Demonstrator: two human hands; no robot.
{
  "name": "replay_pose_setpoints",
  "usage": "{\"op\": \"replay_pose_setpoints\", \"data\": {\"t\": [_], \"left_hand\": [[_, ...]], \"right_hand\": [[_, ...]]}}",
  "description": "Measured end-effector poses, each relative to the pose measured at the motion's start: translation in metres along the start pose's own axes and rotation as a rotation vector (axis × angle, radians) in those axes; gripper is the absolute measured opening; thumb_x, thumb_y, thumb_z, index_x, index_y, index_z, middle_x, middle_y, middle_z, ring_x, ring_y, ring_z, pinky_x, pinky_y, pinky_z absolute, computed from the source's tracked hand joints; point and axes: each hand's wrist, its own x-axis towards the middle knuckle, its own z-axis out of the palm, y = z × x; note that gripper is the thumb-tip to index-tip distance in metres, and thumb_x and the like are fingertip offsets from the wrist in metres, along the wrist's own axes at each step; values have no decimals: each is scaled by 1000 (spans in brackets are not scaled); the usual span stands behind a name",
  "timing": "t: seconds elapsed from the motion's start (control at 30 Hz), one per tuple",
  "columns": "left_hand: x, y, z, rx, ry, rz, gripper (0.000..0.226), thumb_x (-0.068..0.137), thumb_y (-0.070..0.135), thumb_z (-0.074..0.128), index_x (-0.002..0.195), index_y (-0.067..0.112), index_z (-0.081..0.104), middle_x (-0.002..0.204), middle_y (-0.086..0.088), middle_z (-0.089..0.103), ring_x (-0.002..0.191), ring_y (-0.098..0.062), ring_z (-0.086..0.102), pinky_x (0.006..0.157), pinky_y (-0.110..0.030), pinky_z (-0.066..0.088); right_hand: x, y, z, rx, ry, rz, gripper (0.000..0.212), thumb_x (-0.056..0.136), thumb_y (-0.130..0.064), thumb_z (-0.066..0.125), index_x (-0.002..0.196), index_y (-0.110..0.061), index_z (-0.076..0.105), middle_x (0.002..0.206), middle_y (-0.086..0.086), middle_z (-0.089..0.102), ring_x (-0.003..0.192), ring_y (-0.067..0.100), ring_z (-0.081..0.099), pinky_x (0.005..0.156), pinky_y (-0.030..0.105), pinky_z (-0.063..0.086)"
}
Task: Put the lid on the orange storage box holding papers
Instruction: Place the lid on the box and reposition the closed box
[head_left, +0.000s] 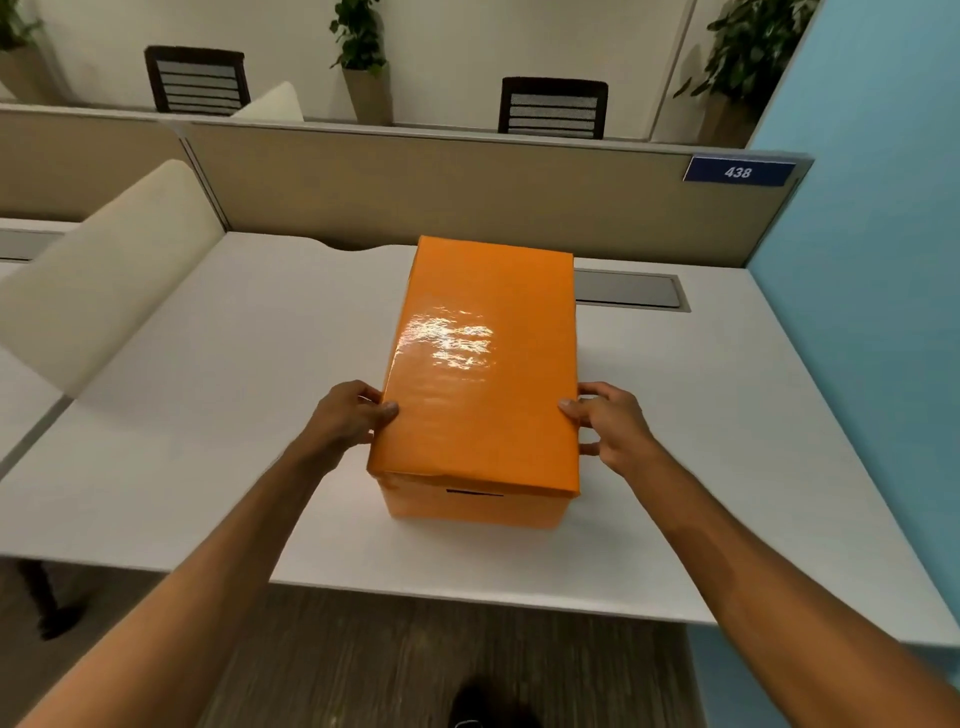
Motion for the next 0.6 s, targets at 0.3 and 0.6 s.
{"op": "replay_pose_setpoints", "data": {"t": [0.3, 0.6], "left_hand": [[3, -12, 7, -29, 3, -4, 40, 90, 25, 68, 122, 0, 60, 117, -15, 64, 104, -32, 63, 72, -37, 55], [9, -21, 9, -79, -42, 5, 33, 92, 26, 65, 117, 4, 61, 109, -10, 66, 94, -25, 65, 66, -31, 54]], "right_hand": [[3, 2, 4, 1, 45, 18, 36, 89, -11, 71, 124, -16, 61, 116, 7, 64, 109, 31, 61, 79, 53, 50], [13, 10, 8, -21, 56, 19, 39, 93, -14, 68, 131, -14, 60, 119, 7, 65, 107, 29, 61, 81, 53, 50]]}}
